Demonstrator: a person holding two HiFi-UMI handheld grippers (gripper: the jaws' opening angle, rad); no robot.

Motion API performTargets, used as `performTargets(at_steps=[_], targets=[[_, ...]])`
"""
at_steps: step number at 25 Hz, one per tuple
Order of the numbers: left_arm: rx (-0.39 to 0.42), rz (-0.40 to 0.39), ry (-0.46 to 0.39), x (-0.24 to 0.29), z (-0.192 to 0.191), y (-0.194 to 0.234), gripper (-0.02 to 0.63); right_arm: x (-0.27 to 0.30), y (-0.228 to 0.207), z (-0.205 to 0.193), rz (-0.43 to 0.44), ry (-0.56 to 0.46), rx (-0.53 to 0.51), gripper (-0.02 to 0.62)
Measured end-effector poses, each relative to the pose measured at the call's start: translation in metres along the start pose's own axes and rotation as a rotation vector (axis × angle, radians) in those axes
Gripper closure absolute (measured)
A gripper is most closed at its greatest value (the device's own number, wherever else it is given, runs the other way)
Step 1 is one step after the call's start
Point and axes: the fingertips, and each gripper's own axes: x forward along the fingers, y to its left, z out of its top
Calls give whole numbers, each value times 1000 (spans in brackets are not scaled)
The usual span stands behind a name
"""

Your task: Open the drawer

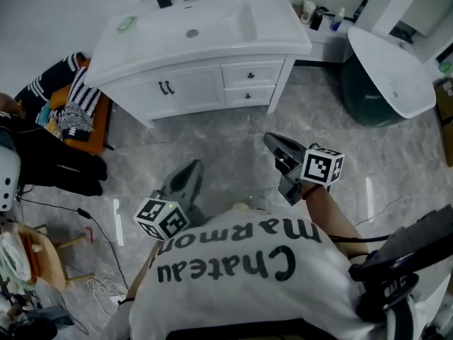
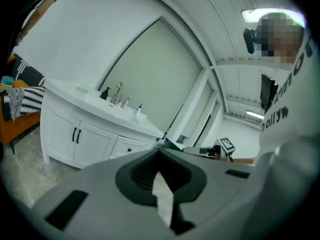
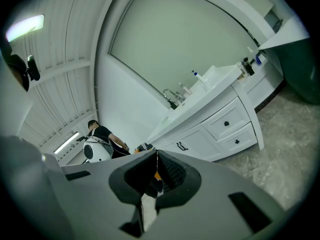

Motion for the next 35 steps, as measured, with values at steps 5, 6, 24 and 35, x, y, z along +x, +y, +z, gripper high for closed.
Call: performTargets(at_steps=[5,6,24,35], targets=[[15,3,36,20,9,1,598,7,-22,-1,-41,54,-6,584],[19,3,40,24,12,2,598,8,-25,-1,-45,58,-7,584],[59,-52,78,62,25,5,598,10,-57,8,-105,26,34,584],[56,-69,118,72,18,41,598,37,-69,4,-134,16,54,584]])
